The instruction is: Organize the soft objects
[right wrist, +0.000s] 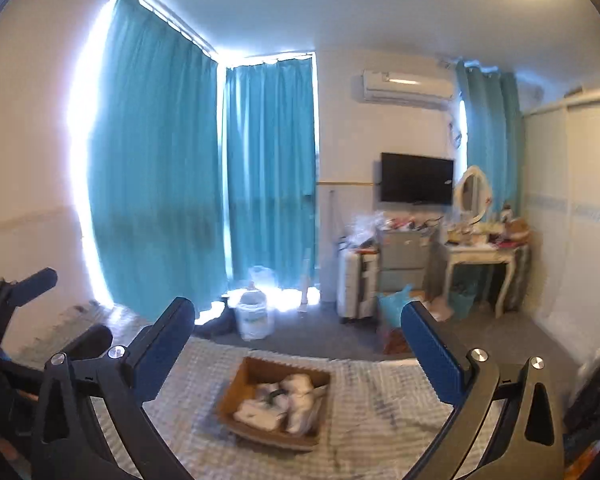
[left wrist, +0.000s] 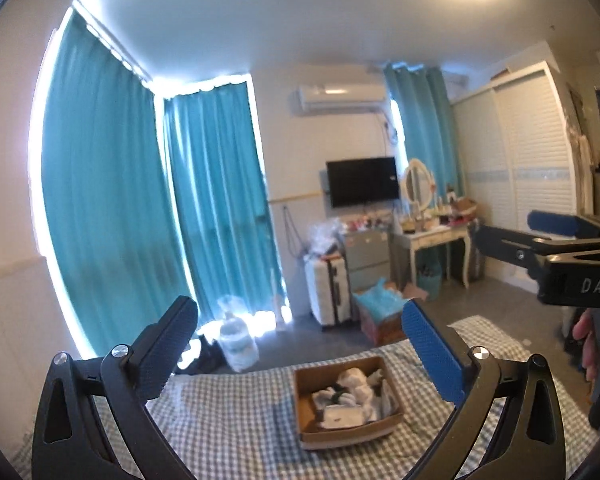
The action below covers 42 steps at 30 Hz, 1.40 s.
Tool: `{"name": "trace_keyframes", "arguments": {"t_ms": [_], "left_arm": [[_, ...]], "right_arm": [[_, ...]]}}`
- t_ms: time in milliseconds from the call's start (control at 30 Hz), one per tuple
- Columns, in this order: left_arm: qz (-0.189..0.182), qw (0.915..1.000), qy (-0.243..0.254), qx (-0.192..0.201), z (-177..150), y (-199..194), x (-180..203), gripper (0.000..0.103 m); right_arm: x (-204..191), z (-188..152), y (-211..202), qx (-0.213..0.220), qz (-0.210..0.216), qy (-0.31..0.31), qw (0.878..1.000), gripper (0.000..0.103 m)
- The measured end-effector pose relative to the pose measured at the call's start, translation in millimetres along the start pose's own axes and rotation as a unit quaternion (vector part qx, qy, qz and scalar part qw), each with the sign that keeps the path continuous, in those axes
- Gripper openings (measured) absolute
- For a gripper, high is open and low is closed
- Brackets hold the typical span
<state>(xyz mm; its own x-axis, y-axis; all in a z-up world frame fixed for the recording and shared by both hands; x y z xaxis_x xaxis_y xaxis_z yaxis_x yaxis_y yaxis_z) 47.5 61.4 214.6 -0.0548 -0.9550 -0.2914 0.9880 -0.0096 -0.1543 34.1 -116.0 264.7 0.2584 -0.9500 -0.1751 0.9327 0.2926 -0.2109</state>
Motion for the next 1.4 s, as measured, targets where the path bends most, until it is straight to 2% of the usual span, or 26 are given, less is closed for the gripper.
{"name": "trace_keyframes", "arguments": {"t_ms": [133, 200, 300, 400, 500, 567, 600, 667, 800, 1000, 1400], "left_arm": [[0.02, 0.9996, -0.005, 0.018, -24.4, -21.8, -3.6, 0.103], [0.017, 0.9996, -0.009, 0.02, -41.7, -23.3, -1.3, 0.103], [0.02, 0.9995, -0.019, 0.014, -65.5, -18.5, 1.1, 0.103], [0.027, 0.9989, -0.037, 0.004, -95.6, -9.6, -0.1, 0.103], [0.015, 0.9979, -0.061, -0.016, -133.7, 6.4, -1.2, 0.103], [0.006, 0.9966, -0.072, -0.038, -161.0, 20.6, -1.3, 0.103], [0.013, 0.9958, -0.069, -0.058, -175.6, 31.4, -1.6, 0.103], [0.027, 0.9953, -0.054, -0.076, -190.4, 43.7, 1.6, 0.103], [0.015, 0.9938, -0.061, -0.092, -220.0, 51.4, 18.0, 0.103], [0.002, 0.992, -0.069, -0.106, -246.2, 62.8, 38.3, 0.103], [0.014, 0.9883, -0.079, -0.13, -261.4, 72.8, 31.7, 0.103]], "right_arm": [[14.0, -31.3, -14.6, 0.016, 0.0, 0.031, 0.999, 0.103], [13.4, -62.1, -8.3, -0.003, 0.007, 0.032, 0.999, 0.103], [17.6, -99.5, 2.0, 0.004, 0.0, 0.034, 0.999, 0.103], [24.4, -145.7, 21.7, -0.012, -0.007, 0.052, 0.999, 0.103], [31.5, -179.8, 41.0, -0.021, -0.011, 0.049, 0.999, 0.103], [34.6, -199.0, 52.5, -0.027, -0.022, 0.031, 0.999, 0.103], [38.0, -211.2, 60.8, -0.035, -0.032, 0.027, 0.999, 0.103], [42.1, -228.9, 68.3, -0.046, -0.034, 0.036, 0.998, 0.103], [51.7, -265.7, 87.3, -0.081, -0.051, 0.036, 0.995, 0.103], [63.6, -285.9, 106.2, -0.11, -0.059, 0.043, 0.991, 0.103], [49.4, -284.8, 105.9, -0.114, -0.052, 0.034, 0.992, 0.103]]}}
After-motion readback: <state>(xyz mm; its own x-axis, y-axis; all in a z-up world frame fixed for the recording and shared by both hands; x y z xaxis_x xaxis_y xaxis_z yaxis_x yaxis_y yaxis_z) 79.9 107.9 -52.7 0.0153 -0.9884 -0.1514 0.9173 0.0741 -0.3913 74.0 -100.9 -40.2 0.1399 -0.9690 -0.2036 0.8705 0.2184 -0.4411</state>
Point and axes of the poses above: each gripper's, at about its wrist camera, not at the fingertips, and y roughly the way its jaws point, x to its right, z to its top, the point moved 6 cm from there along y, roughly the way its jaws point, and after that the axes turned 9 degrees about y, right-handed, at the moved point
